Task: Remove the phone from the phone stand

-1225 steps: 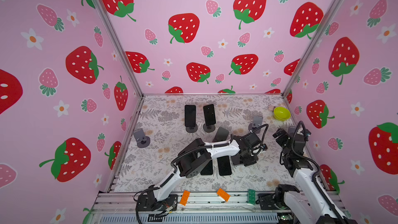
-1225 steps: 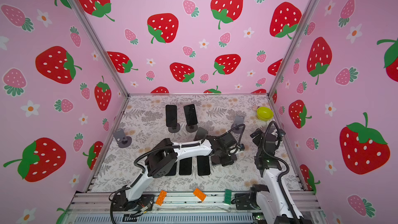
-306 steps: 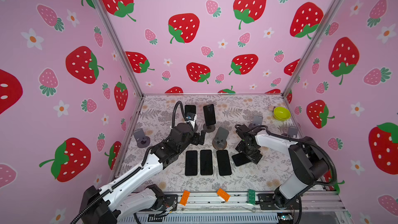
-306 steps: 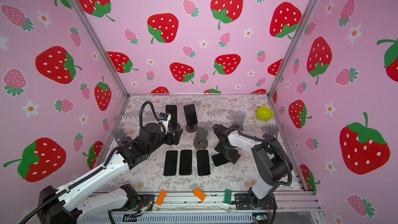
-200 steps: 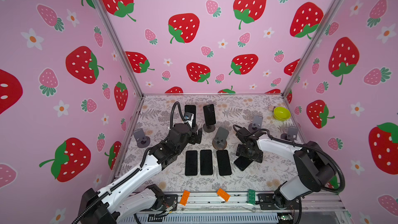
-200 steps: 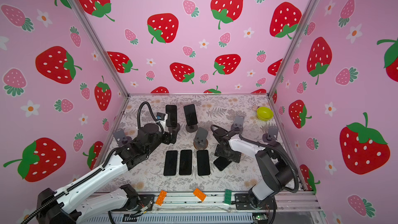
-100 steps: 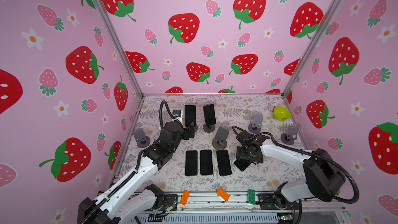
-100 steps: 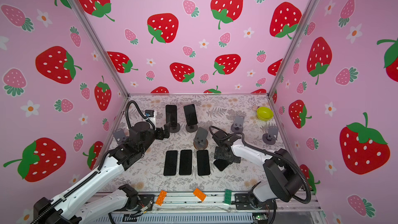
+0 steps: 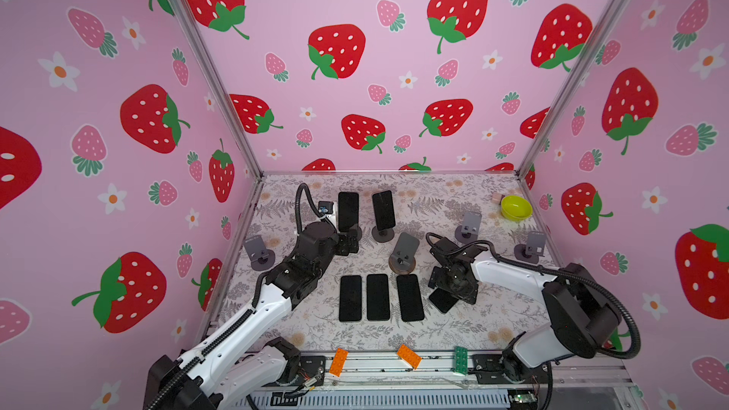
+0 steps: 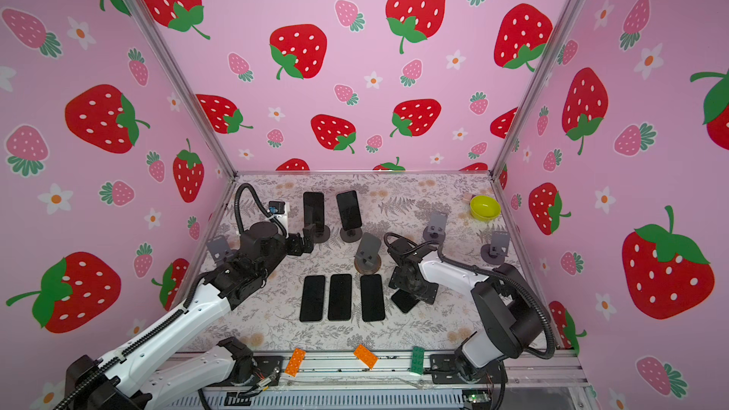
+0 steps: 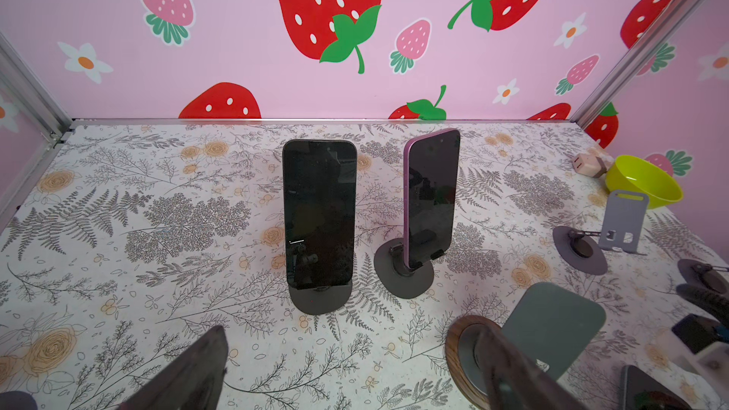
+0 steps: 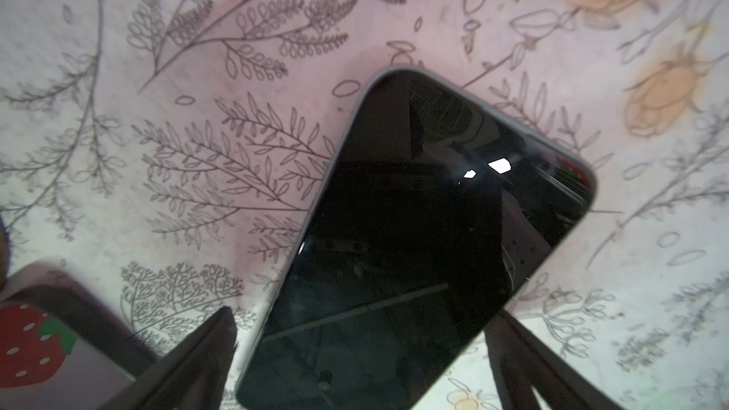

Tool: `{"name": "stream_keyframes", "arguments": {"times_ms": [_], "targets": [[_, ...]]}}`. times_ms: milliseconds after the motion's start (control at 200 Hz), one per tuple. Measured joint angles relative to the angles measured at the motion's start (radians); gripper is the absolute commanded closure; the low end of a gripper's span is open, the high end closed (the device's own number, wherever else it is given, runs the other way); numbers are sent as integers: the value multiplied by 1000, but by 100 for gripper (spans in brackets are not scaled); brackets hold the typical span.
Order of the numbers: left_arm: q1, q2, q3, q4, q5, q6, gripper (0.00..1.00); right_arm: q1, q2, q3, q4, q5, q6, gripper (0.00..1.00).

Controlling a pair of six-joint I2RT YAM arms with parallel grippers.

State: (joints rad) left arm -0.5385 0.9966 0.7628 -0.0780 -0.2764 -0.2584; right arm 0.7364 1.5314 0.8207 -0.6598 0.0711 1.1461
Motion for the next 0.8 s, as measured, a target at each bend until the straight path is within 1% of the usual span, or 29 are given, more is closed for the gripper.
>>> {"name": "stream_keyframes", "arguments": {"times_ms": [65, 275, 335, 585, 800], "targets": [[0, 0, 0, 0, 0, 0, 1, -2, 0, -8, 9, -9, 5, 1], [0, 1, 0, 0, -1, 1, 1, -7, -2, -12, 8, -3, 5, 9], [0, 4, 0, 0, -1, 1, 1, -7, -2, -12, 8, 5, 0, 9], [0, 30, 0, 0, 4, 7, 1, -5, 8, -10, 5, 29, -87, 13], [0, 41, 0, 0, 7, 10, 1, 10, 6, -10, 17, 34, -162, 13]]}}
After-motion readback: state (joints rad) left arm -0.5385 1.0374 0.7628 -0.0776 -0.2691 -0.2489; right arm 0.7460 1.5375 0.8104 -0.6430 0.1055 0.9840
